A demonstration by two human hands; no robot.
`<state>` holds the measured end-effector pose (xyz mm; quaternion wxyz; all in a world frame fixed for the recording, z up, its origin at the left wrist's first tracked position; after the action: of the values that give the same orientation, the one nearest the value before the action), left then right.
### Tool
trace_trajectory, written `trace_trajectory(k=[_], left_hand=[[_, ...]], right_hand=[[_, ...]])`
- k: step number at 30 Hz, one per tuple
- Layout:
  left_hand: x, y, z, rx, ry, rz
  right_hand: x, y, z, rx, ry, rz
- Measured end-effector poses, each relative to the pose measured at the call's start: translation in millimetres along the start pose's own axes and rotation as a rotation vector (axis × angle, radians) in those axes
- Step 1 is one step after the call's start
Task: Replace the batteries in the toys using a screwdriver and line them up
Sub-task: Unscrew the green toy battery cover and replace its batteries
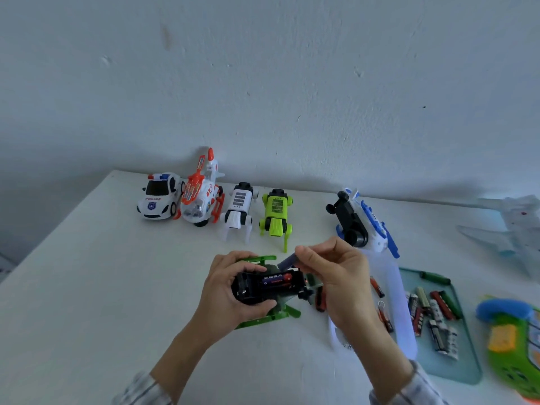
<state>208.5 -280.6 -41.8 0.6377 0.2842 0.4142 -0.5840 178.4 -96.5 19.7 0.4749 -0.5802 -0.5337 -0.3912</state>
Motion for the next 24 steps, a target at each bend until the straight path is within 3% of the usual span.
trace_trajectory(k=[7, 15, 20, 24], left_hand=[[-0.3, -5.4, 1.1, 0.005, -0.008, 0.027], [0.7, -8.0, 2.1, 0.021, -0.029, 0.038], [3.3, -8.3, 2.1, 0.035, -0.039, 0.055], [3.6, -6.8, 2.8, 0.048, -0.034, 0.046]], right_hand=[[-15.5, 3.0, -9.2, 0.196, 0.486, 0.245], [-24.6, 2.0, -32.4, 0.676, 0.988, 0.96], [-30.6, 1.7, -32.2, 0.888, 1.094, 0.995], [-33.6, 5.3, -22.1, 0.889, 1.079, 0.963]])
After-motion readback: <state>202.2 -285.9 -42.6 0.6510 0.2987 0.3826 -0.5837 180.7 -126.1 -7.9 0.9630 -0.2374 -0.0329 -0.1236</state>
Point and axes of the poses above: each hand's wrist, its own y-axis away from the middle knuckle, its own z-axis out of the back of the hand, x = y × z, the point moved 3 cm from there along -y, towards the middle knuckle, and after that the axes turned 13 degrees about z, right-handed, at the moved point
